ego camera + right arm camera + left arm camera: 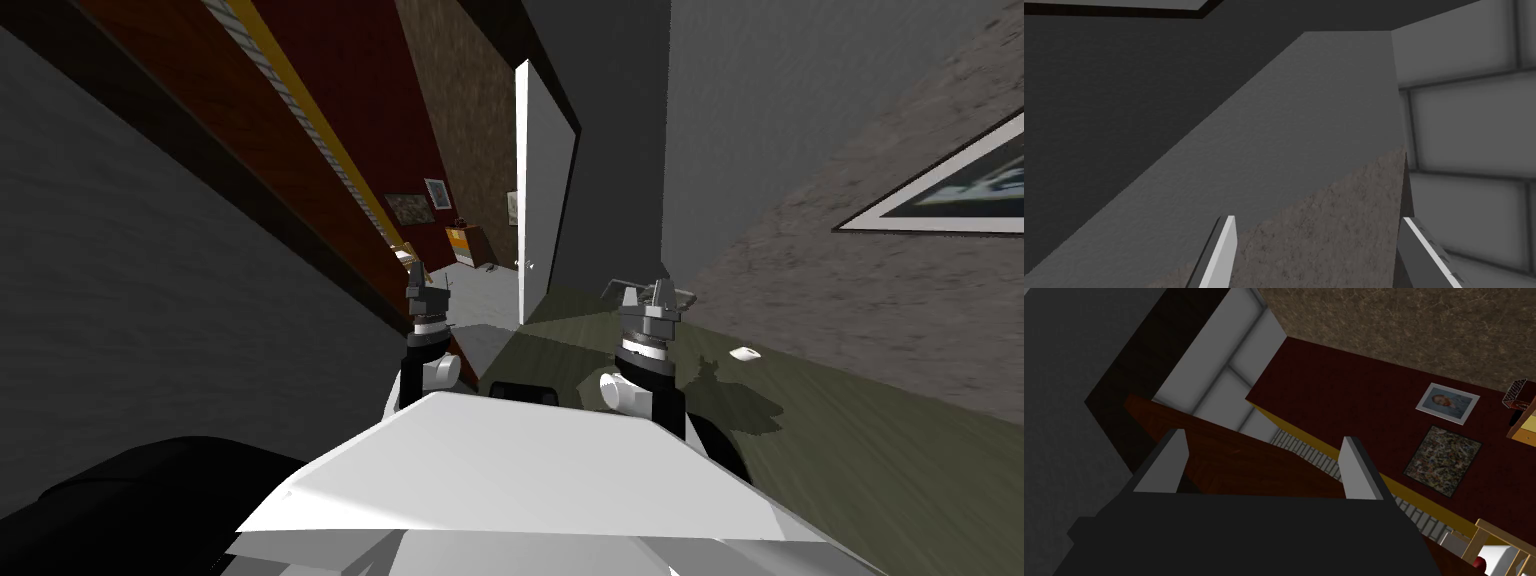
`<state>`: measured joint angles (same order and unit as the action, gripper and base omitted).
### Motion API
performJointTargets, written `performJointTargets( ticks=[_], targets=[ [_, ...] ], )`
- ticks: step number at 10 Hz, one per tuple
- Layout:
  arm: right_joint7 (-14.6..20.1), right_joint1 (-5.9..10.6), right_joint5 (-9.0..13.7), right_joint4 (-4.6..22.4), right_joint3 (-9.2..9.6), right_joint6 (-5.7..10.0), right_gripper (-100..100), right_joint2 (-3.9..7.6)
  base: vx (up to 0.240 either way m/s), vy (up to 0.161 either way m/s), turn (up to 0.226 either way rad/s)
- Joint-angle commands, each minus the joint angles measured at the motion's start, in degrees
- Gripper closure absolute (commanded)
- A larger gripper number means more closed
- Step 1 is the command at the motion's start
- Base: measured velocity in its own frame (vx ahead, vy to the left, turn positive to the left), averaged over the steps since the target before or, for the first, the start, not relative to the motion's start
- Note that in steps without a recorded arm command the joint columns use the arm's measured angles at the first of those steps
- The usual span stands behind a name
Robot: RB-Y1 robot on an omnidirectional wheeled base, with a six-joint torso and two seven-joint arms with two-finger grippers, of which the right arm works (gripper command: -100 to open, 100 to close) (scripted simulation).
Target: Push the door open
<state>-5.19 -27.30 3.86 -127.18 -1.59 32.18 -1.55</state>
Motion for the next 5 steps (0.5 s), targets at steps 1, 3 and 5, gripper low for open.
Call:
performJointTargets(
  ticks=[1,3,5],
  targets=[
    [1.1,0.94,-1.2,1.9,0.84,-0.5,-100,1.05,0.134,-0.101,0.147],
    [2.2,1.86,-2.4,3.7,1.67,-1.0,-100,1.91,0.169,-0.092,0.094],
    [3.7,3.05,-3.9,6.1,2.73,-1.63,-100,2.84,0.145,-0.104,0.097]
  ],
)
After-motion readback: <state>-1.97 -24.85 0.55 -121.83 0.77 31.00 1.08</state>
